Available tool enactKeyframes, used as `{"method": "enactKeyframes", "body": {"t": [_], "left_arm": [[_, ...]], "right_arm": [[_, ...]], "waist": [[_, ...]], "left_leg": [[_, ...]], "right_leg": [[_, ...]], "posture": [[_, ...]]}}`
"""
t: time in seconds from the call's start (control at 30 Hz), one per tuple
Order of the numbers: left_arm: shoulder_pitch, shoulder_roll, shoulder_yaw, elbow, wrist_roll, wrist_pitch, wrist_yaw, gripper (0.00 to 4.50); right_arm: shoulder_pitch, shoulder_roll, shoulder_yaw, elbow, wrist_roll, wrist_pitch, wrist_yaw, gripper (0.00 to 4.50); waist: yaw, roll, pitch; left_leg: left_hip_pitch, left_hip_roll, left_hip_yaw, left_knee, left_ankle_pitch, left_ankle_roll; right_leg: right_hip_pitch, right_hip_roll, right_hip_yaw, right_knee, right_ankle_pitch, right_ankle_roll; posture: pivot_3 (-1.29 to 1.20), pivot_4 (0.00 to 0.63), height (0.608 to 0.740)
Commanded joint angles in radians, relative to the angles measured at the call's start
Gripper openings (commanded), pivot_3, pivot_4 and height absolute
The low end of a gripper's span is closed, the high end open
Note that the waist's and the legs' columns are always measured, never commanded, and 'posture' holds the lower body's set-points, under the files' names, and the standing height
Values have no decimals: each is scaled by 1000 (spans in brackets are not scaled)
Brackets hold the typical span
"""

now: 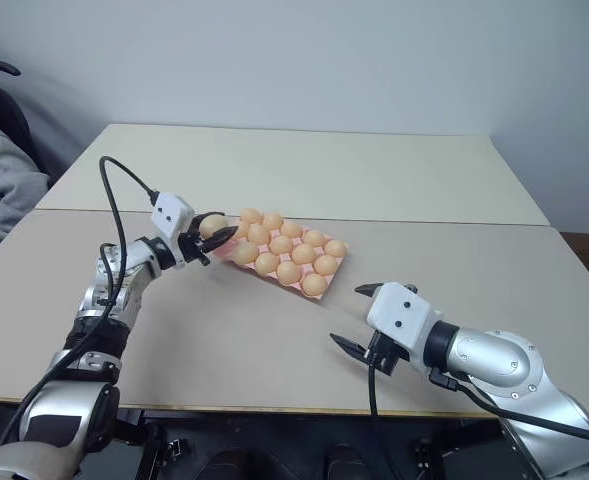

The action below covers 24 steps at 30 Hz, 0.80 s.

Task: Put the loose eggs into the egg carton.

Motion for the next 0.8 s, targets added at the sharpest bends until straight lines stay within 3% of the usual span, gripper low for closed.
{"method": "enactKeyframes", "body": {"t": [0.03,0.13,0.4,0.63,0.8], "left_arm": [[-39,-1,-7,49,23,-50,-1,1800],[-46,-1,-13,74,40,-72,-2,1800],[-67,-10,-18,149,84,-135,69,4441],[-46,-9,-15,118,74,-140,56,4478],[46,24,12,-82,-10,-65,-41,4478]], "right_arm": [[8,-1,-11,-46,-9,7,-14,4500],[14,-2,-15,-50,-10,9,-17,4500],[17,-7,-17,-47,-13,7,-13,4500],[13,-11,-19,-38,-15,1,-6,4500],[9,-13,-21,-36,-13,-1,4,4500]], "waist": [[0,0,0],[0,0,0],[1,0,0],[1,0,0],[-3,0,0]], "left_leg": [[0,0,0,0,0,0],[0,0,0,0,0,0],[0,0,0,0,0,0],[0,0,0,0,0,0],[0,0,0,0,0,0]], "right_leg": [[0,0,0,0,0,0],[0,0,0,0,0,0],[0,0,0,0,0,0],[0,0,0,0,0,0],[0,0,0,0,0,0]], "posture": [[0,150,740],[0,150,740],[0,150,740],[0,150,740],[0,150,740]]}}
